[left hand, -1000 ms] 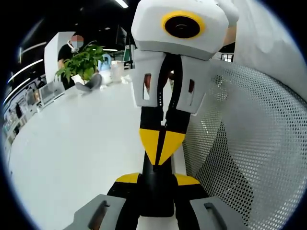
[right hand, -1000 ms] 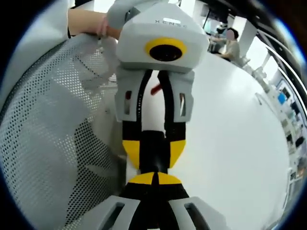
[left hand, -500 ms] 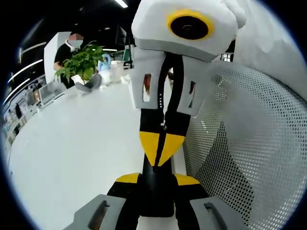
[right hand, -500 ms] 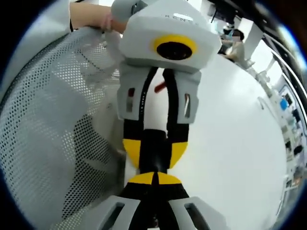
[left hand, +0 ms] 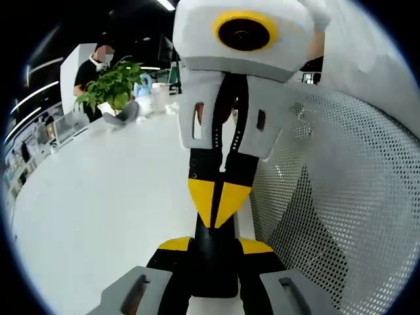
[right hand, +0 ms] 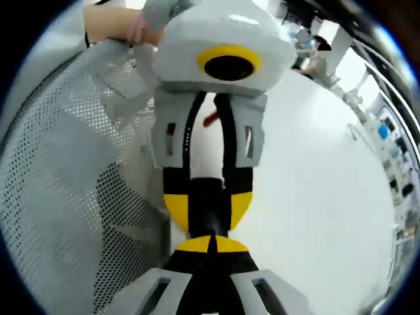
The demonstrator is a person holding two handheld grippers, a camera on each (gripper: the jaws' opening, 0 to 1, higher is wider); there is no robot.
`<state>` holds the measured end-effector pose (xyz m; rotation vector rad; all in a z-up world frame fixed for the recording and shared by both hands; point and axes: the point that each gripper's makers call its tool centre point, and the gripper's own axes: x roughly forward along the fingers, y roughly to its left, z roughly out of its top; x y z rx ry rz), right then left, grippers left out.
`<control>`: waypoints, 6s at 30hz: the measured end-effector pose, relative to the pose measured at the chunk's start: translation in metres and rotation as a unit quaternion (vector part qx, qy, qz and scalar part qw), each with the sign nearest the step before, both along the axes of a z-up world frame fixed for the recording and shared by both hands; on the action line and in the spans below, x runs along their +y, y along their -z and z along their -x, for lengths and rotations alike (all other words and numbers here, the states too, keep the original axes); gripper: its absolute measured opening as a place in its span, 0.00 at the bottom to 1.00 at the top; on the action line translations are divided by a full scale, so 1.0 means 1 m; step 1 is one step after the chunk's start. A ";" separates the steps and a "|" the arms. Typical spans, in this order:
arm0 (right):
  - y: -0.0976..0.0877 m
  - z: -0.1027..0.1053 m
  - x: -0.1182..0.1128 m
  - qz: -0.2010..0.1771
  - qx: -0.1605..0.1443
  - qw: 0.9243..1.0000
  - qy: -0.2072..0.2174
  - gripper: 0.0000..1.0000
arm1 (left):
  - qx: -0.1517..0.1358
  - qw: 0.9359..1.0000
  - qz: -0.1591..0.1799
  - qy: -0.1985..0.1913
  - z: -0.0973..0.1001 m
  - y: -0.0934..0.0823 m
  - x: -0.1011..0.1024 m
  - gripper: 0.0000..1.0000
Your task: Press the specified remote control buttons in sequence, fully releasing each button before pressing the next.
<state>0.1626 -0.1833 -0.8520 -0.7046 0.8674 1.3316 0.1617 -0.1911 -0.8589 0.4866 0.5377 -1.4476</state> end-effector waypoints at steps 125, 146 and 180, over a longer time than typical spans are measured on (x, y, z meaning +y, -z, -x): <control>0.014 0.004 -0.032 -0.017 -0.033 0.995 -0.088 0.21 | 0.005 0.999 -0.019 -0.030 -0.001 0.001 -0.001 0.26; 0.014 0.006 -0.031 -0.031 -0.039 0.997 -0.054 0.21 | 0.015 0.997 -0.018 -0.074 -0.003 0.000 -0.003 0.28; 0.014 0.006 -0.031 -0.043 -0.037 0.998 -0.040 0.21 | 0.053 0.969 0.102 -0.219 -0.045 -0.055 0.013 0.63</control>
